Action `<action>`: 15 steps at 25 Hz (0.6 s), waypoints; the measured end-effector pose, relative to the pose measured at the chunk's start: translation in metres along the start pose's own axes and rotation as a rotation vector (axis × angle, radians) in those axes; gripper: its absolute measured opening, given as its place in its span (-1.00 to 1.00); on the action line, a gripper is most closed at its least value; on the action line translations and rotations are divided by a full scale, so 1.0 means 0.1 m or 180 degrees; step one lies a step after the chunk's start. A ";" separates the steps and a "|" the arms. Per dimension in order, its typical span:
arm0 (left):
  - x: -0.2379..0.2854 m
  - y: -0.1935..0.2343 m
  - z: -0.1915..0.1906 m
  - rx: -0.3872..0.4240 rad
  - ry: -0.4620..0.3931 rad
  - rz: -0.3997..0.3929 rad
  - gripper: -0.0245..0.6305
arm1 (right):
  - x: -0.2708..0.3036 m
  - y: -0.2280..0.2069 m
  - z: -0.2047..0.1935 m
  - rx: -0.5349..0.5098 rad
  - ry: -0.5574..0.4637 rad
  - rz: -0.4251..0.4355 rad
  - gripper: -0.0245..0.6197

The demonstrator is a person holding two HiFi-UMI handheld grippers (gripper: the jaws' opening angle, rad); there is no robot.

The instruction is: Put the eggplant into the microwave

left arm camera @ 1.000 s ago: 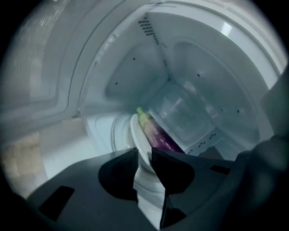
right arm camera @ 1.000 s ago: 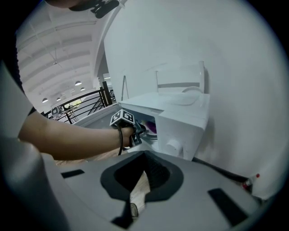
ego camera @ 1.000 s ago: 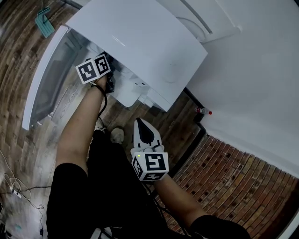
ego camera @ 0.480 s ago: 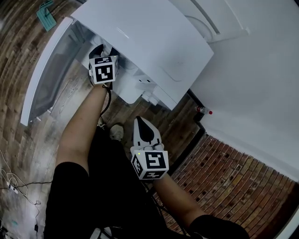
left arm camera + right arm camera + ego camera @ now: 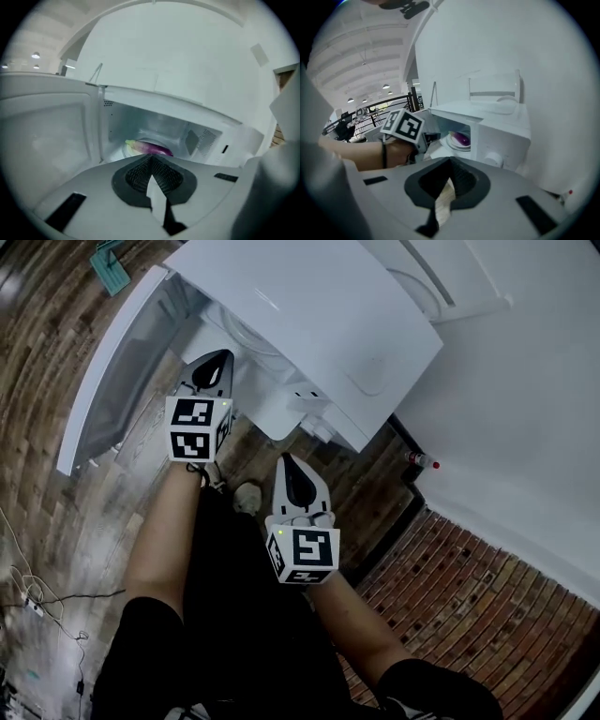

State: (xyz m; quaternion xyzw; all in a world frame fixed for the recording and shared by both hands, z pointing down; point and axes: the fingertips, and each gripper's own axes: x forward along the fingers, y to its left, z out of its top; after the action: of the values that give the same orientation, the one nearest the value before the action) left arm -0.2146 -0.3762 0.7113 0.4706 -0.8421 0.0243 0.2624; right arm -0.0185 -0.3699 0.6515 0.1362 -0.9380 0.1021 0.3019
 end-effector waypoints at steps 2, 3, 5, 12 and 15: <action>-0.36 -0.15 0.02 0.0010 0.0037 -0.0100 -0.93 | 0.02 0.03 0.10 -0.0055 -0.0098 0.0022 -0.91; -0.54 -0.22 0.02 0.0043 0.0073 -0.0129 -0.93 | 0.01 0.05 0.16 -0.0022 -0.0142 0.0044 -0.91; -0.89 -0.36 0.08 0.0078 0.0146 -0.0175 -0.93 | -0.03 0.08 0.34 0.0055 -0.0267 0.0077 -0.91; -1.86 -0.92 0.66 0.0195 0.0310 -0.0317 -0.93 | -0.60 0.07 1.10 0.0566 -0.0342 0.0253 -0.91; -2.19 -1.15 1.06 0.0186 0.0338 -0.0331 -0.93 | -0.99 0.04 1.53 0.0472 -0.0459 0.0166 -0.91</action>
State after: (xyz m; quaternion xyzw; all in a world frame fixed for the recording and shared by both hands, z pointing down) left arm -0.0745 -0.2993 0.4945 0.5193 -0.8003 0.0601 0.2937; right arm -0.0249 -0.3891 0.4699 0.1407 -0.9504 0.1689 0.2201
